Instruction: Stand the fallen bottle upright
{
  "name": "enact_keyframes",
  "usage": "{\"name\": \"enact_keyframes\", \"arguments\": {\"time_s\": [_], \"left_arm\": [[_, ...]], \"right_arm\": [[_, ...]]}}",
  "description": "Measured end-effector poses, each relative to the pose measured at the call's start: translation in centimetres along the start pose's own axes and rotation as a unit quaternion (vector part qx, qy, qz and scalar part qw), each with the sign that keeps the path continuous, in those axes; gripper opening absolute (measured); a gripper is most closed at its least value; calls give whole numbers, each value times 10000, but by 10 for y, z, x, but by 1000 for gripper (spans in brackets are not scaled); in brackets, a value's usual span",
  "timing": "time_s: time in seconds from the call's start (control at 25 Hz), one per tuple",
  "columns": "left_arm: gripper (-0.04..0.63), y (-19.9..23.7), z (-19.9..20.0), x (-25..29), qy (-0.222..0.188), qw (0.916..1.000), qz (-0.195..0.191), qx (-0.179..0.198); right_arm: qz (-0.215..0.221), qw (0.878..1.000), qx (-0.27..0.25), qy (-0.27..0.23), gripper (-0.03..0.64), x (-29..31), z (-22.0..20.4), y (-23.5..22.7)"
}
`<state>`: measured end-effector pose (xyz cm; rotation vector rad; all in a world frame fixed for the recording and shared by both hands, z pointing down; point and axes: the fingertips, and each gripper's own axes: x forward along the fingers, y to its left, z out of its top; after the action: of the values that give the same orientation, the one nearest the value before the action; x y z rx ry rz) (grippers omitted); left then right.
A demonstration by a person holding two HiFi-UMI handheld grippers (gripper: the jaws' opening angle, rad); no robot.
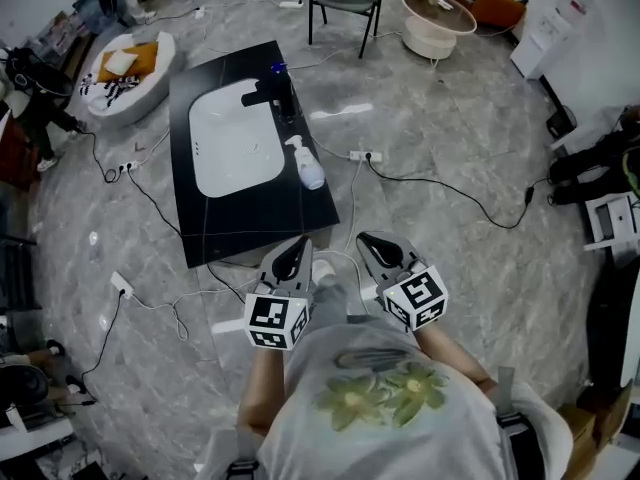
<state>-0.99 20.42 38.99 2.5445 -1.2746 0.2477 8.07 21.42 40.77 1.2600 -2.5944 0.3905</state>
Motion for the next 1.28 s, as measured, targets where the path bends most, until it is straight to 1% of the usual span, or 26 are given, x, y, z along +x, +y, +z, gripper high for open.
{"name": "enact_keyframes", "arguments": {"time_s": [0.2, 0.44, 0.68, 0.88, 1.08, 1.28], "left_arm": [[17, 50, 25, 35, -103, 9998, 152, -85], [17, 102, 50, 73, -207, 9988, 379, -212], [17, 141, 55, 92, -111, 9982, 524, -275], [17, 166, 59, 105, -73, 9975, 578, -399], [17, 180, 55, 124, 7, 9978, 532, -407], [17, 191, 51, 139, 90, 9980, 481, -400]], "right_arm": [[195, 9997, -121, 52, 43, 52, 33, -27], [322, 9991, -205, 180, 44, 106, 55, -62], [373, 9988, -189, 265, 44, 148, 67, -82], [429, 9980, -161, 428, 44, 176, 74, -95], [468, 9967, 112, 648, 44, 201, 67, -111], [571, 9957, 359, 638, 44, 218, 66, -119]]}}
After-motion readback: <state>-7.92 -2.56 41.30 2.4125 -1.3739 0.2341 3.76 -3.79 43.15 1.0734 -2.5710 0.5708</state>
